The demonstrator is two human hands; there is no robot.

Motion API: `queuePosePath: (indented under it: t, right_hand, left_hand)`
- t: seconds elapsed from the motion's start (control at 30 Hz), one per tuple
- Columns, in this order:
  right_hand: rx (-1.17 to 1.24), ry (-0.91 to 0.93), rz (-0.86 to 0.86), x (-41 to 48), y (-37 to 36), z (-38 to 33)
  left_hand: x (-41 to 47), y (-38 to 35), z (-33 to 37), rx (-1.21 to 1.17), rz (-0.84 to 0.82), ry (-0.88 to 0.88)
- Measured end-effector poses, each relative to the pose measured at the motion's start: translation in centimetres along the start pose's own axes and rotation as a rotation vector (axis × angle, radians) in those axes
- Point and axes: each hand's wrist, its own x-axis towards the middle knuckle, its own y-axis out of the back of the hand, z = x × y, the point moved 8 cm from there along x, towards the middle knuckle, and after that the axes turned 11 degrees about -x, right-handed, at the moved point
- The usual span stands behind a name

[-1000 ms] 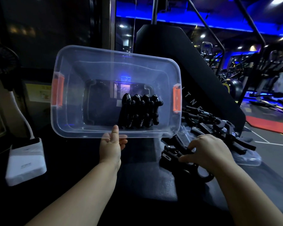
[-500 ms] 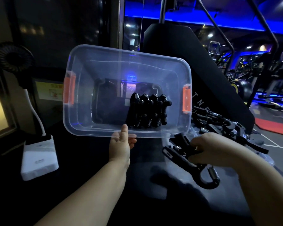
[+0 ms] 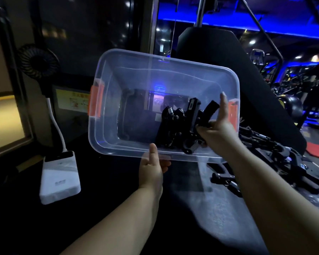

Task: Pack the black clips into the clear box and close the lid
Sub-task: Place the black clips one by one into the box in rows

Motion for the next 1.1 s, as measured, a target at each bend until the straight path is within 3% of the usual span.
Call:
queuePosePath:
  t: [0.17, 0.33, 0.6, 0.83, 1.1]
  right_hand:
    - [-0.335, 0.076, -0.086, 2.5, -5.8, -1.8]
    - [-0.494, 0.076, -0.184, 4.5, -10.2, -1.0]
    - [-0.713, 0.051, -0.326, 6.0, -12.7, -1.2]
    - [-0.983, 0.171, -0.332, 7.2, -14.2, -3.0]
    - [-0.749, 0.15, -0.301, 8.0, -14.0, -2.7]
  left_hand:
    - [0.0, -0.2, -0.1, -0.083, 0.01, 0.032]
    - [0.5, 0.0, -0.7, -0.07, -0.015, 0.035]
    - [0.8, 0.3, -0.9, -0.055, -0.011, 0.028]
    - [0.8, 0.0, -0.5, -0.115, -0.043, 0.034]
    - [0.2, 0.0, -0.5, -0.101, -0.048, 0.031]
